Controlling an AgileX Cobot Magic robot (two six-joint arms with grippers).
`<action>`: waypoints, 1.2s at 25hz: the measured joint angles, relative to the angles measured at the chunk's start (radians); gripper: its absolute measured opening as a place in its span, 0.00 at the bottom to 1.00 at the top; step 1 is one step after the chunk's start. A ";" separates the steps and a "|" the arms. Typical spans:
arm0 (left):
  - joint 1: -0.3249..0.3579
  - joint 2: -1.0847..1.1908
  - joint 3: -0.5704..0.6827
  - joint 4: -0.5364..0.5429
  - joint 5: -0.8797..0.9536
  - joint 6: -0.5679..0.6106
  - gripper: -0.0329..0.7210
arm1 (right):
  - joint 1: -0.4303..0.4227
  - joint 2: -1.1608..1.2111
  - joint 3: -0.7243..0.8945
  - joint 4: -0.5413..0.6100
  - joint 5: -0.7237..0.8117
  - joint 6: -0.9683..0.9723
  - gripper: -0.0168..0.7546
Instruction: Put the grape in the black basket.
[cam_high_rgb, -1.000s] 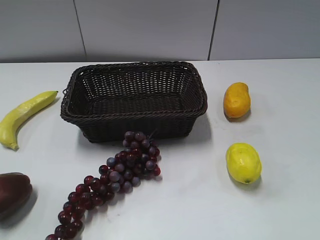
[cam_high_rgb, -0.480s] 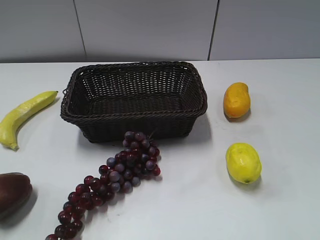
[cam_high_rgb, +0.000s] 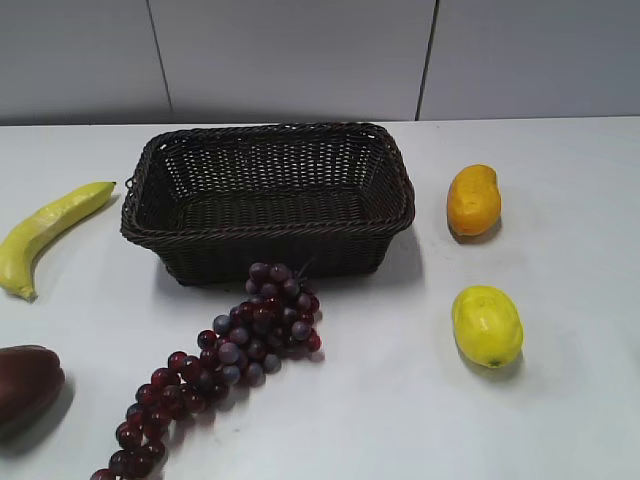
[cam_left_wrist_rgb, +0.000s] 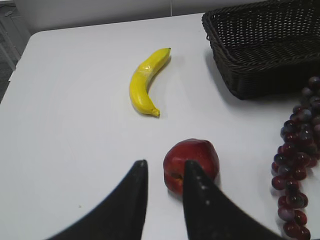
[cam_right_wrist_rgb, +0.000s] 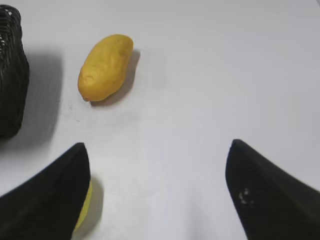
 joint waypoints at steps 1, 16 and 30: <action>0.000 0.000 0.000 0.000 0.000 0.000 0.35 | 0.012 0.042 -0.020 0.000 0.000 0.000 0.86; 0.000 0.000 0.000 0.000 0.000 0.000 0.35 | 0.616 0.597 -0.360 0.007 0.012 -0.001 0.79; 0.000 0.000 0.000 0.000 0.000 0.000 0.35 | 0.802 0.927 -0.669 0.306 0.198 -0.001 0.79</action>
